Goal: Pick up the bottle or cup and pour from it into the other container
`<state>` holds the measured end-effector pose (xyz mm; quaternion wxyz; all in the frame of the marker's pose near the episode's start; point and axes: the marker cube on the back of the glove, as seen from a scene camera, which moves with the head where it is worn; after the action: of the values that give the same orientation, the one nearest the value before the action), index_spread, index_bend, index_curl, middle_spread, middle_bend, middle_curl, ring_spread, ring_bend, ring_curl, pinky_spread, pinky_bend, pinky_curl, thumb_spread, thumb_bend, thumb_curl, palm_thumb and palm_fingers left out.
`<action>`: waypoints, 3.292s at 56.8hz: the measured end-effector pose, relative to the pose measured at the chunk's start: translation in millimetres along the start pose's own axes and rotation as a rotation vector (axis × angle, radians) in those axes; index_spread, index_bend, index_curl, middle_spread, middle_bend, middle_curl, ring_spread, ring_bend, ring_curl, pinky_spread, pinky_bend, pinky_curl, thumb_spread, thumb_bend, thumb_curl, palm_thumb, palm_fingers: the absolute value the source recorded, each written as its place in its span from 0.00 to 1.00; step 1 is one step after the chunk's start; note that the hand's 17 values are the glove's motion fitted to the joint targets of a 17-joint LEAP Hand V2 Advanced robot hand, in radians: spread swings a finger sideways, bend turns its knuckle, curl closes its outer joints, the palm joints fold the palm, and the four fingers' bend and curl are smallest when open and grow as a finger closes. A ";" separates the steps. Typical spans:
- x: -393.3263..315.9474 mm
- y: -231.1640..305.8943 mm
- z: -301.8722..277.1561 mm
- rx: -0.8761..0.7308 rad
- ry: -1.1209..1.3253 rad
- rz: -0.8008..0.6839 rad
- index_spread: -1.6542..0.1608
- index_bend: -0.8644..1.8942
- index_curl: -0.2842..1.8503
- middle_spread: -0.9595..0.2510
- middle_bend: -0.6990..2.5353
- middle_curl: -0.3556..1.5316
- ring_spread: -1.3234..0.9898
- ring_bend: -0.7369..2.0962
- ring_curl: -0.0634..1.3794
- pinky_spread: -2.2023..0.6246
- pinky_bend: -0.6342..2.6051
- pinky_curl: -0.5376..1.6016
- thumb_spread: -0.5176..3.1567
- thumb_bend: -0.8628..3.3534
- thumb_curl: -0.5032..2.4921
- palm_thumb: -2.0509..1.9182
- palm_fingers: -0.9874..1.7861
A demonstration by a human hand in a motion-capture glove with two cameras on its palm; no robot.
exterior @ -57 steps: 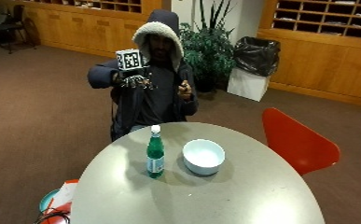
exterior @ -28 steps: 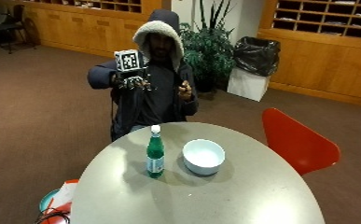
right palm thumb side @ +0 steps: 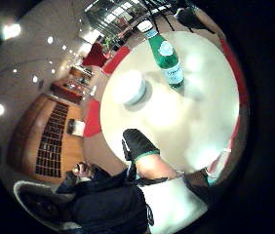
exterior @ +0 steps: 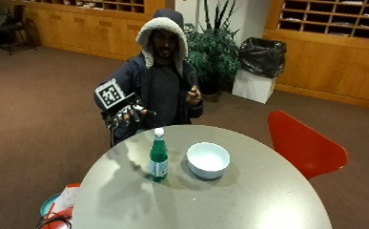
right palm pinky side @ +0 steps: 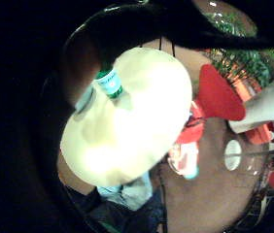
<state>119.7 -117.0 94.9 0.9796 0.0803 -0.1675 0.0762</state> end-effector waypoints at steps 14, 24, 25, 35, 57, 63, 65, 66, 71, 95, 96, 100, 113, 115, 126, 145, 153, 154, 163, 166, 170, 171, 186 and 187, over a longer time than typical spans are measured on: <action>28.1 -61.5 104.1 -0.021 -0.586 0.239 0.70 0.42 0.31 0.79 0.27 0.35 0.65 0.32 0.12 0.92 0.26 0.40 0.38 0.20 0.29 0.65 0.50; 31.2 -94.2 146.4 -0.077 -0.744 0.236 0.71 0.40 0.31 0.78 0.27 0.35 0.65 0.32 0.13 0.92 0.27 0.41 0.37 0.20 0.30 0.65 0.50; 30.6 -98.4 149.8 -0.087 -0.757 0.229 0.71 0.39 0.31 0.79 0.27 0.35 0.65 0.32 0.13 0.92 0.27 0.41 0.37 0.20 0.30 0.65 0.50; 23.6 -120.2 176.6 -0.113 -0.828 0.116 0.72 0.37 0.30 0.80 0.27 0.35 0.66 0.33 0.15 0.91 0.30 0.42 0.36 0.20 0.30 0.67 0.51; 22.0 -142.6 193.1 -0.009 -0.940 0.110 0.73 0.35 0.27 0.62 0.32 0.40 0.53 0.46 0.28 0.86 0.29 0.42 0.32 0.20 0.32 0.76 0.76; 20.7 -146.5 187.7 -0.027 -0.920 0.124 0.74 0.35 0.27 0.61 0.33 0.40 0.51 0.47 0.30 0.84 0.29 0.42 0.32 0.20 0.33 0.76 0.77; 19.9 -144.6 185.4 -0.016 -0.919 0.118 0.74 0.35 0.27 0.60 0.33 0.41 0.51 0.47 0.30 0.83 0.29 0.43 0.31 0.20 0.34 0.77 0.77; 19.5 -142.5 184.1 -0.008 -0.921 0.110 0.74 0.35 0.27 0.60 0.33 0.41 0.50 0.47 0.30 0.83 0.29 0.43 0.31 0.20 0.34 0.77 0.77; 12.4 -141.7 166.4 0.017 -0.948 0.089 0.74 0.35 0.26 0.60 0.32 0.41 0.50 0.47 0.31 0.82 0.30 0.43 0.30 0.20 0.34 0.77 0.77; -81.3 -136.9 45.0 -0.034 -0.425 -0.137 0.75 0.35 0.26 0.60 0.32 0.42 0.49 0.47 0.33 0.79 0.32 0.43 0.28 0.20 0.37 0.76 0.76; -84.5 -135.9 45.1 -0.033 -0.385 -0.147 0.75 0.35 0.26 0.60 0.32 0.43 0.49 0.47 0.33 0.79 0.32 0.43 0.28 0.20 0.37 0.76 0.76; -95.4 -130.3 48.0 -0.027 -0.222 -0.175 0.75 0.35 0.26 0.60 0.32 0.43 0.49 0.47 0.33 0.78 0.32 0.43 0.28 0.20 0.37 0.76 0.76; -122.5 -131.7 55.5 -0.153 0.234 -0.212 0.73 0.35 0.25 0.60 0.33 0.43 0.49 0.48 0.34 0.78 0.32 0.43 0.28 0.20 0.37 0.76 0.76; -127.5 -135.2 56.1 -0.168 0.308 -0.221 0.73 0.35 0.25 0.60 0.33 0.43 0.49 0.48 0.34 0.79 0.32 0.43 0.28 0.20 0.37 0.76 0.76; -153.6 -149.6 60.9 -0.244 0.611 -0.273 0.73 0.35 0.25 0.60 0.32 0.44 0.49 0.47 0.34 0.79 0.32 0.43 0.28 0.20 0.38 0.76 0.76; -184.6 -159.4 101.9 -0.330 1.083 -0.377 0.73 0.35 0.24 0.60 0.32 0.44 0.49 0.47 0.34 0.79 0.32 0.43 0.28 0.20 0.38 0.76 0.76; -194.7 -160.5 119.9 -0.340 1.226 -0.423 0.73 0.35 0.24 0.60 0.33 0.44 0.49 0.47 0.34 0.79 0.32 0.43 0.28 0.20 0.38 0.76 0.76; -195.7 -160.2 121.7 -0.343 1.236 -0.426 0.73 0.35 0.24 0.60 0.33 0.44 0.49 0.47 0.34 0.79 0.32 0.43 0.28 0.20 0.38 0.76 0.76; -200.9 -159.4 129.5 -0.357 1.280 -0.411 0.73 0.35 0.24 0.60 0.33 0.44 0.49 0.47 0.34 0.79 0.32 0.43 0.28 0.20 0.38 0.76 0.76; -200.2 -160.1 128.3 -0.348 1.283 -0.425 0.73 0.35 0.25 0.60 0.33 0.44 0.49 0.47 0.34 0.79 0.32 0.42 0.28 0.20 0.38 0.76 0.76; -199.1 -161.3 126.1 -0.341 1.276 -0.421 0.73 0.35 0.25 0.60 0.33 0.44 0.49 0.47 0.34 0.79 0.31 0.42 0.28 0.20 0.38 0.76 0.76; -199.0 -160.6 125.5 -0.343 1.273 -0.416 0.73 0.35 0.25 0.60 0.33 0.44 0.49 0.47 0.34 0.79 0.31 0.42 0.28 0.20 0.38 0.76 0.76; -192.0 -159.7 110.3 -0.329 1.225 -0.402 0.73 0.35 0.25 0.60 0.33 0.44 0.49 0.47 0.34 0.79 0.31 0.42 0.28 0.20 0.38 0.76 0.76; -191.5 -160.3 109.5 -0.329 1.220 -0.398 0.73 0.35 0.25 0.60 0.33 0.44 0.49 0.47 0.34 0.79 0.31 0.42 0.28 0.20 0.38 0.76 0.76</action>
<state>-65.1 -316.8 110.5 0.8937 -0.0985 0.4259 -0.1010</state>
